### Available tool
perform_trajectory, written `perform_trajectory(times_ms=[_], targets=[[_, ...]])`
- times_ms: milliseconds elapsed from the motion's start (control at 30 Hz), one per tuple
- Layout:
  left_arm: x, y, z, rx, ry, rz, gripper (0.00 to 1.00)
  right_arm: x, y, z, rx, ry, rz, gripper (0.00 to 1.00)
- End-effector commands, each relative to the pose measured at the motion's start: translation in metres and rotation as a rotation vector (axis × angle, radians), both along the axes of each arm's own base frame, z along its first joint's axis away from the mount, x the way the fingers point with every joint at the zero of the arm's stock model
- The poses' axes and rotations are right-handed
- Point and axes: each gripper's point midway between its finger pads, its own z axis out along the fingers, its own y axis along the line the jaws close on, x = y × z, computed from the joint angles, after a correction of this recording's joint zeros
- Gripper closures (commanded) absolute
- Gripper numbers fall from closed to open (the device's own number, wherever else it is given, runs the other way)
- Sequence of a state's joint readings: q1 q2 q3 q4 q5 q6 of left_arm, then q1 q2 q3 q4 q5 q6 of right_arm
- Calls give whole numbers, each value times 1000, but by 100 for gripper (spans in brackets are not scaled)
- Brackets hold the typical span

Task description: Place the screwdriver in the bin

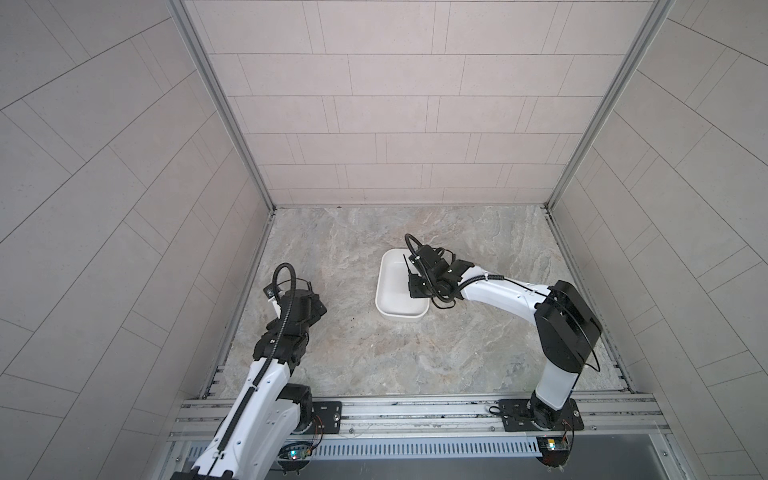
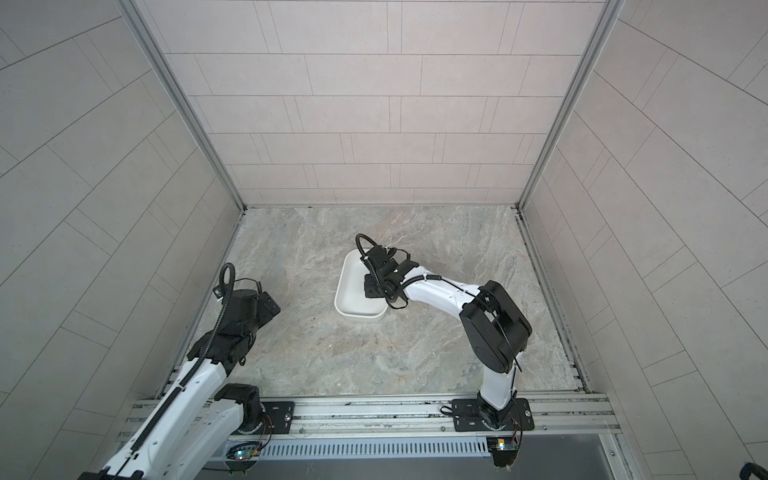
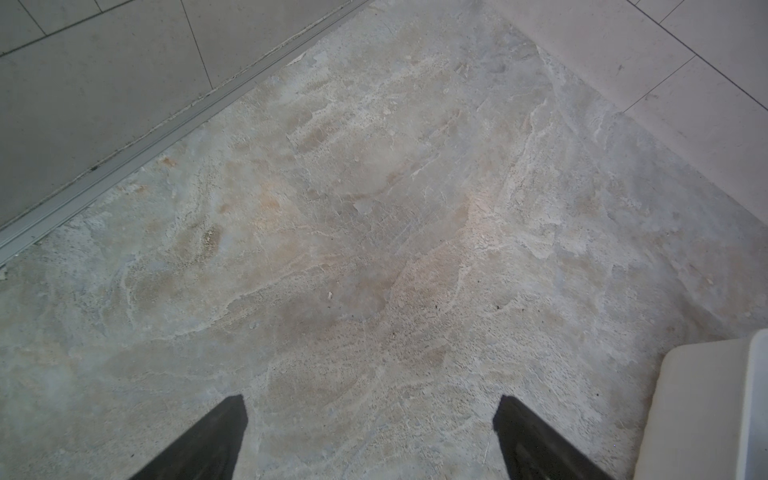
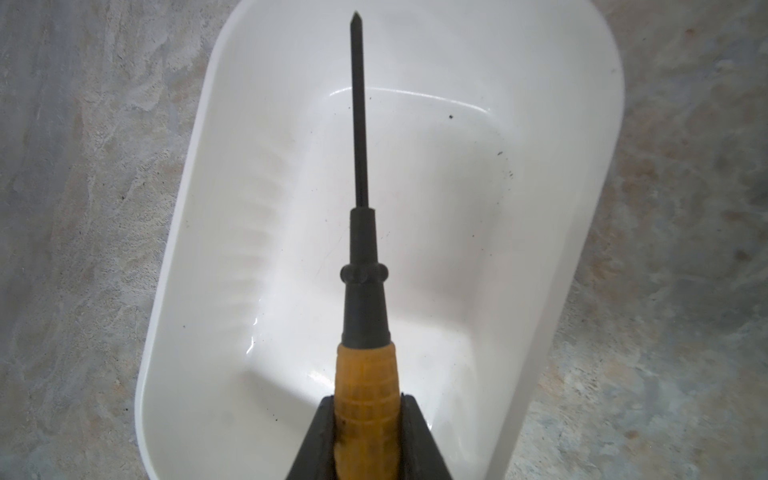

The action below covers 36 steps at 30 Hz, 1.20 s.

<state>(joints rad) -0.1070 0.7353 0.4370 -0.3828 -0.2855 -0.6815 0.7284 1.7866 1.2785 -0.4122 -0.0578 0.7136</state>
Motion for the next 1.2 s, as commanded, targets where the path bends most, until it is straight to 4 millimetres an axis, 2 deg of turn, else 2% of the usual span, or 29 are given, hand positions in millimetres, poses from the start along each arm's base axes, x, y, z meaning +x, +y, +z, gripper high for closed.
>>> perform_trajectory(times_ms=[0,133,300,433,567,633,667,800,833,867,933,1000,1067,1167], targets=[[0,1,-4,-1,5,5,0,-1,-2,19,8,-39,-4,66],[-3,3,-6,5,25,12,0,-1,-7,36,-16,-67,13,57],[-3,2,-5,1,18,12,0,-5,-19,53,-32,-113,12,55],[-3,2,-7,1,20,11,0,-6,-40,88,-73,-228,4,54],[-3,2,-8,2,37,8,0,-2,-79,127,-191,-412,-43,53],[-3,1,-8,2,42,5,0,-2,-104,139,-283,-496,-70,50],[-3,1,-9,1,44,1,0,-3,-117,144,-329,-529,-92,45],[-2,0,-9,-3,39,-3,0,-12,-183,167,-546,-688,-278,9],[-2,0,-9,-3,39,-3,0,-15,-200,169,-600,-731,-334,1],[-2,-1,-9,-4,41,-5,0,-17,-212,170,-630,-769,-381,0],[-2,0,-9,-1,43,-4,0,-18,-235,158,-685,-820,-417,1],[-2,-1,-9,-3,44,-8,0,-19,-245,143,-720,-895,-407,1],[-2,-2,-9,-6,41,-12,0,-23,-246,134,-747,-983,-362,1],[-2,-2,-9,-7,35,-11,0,-18,-251,115,-810,-910,-292,1]])
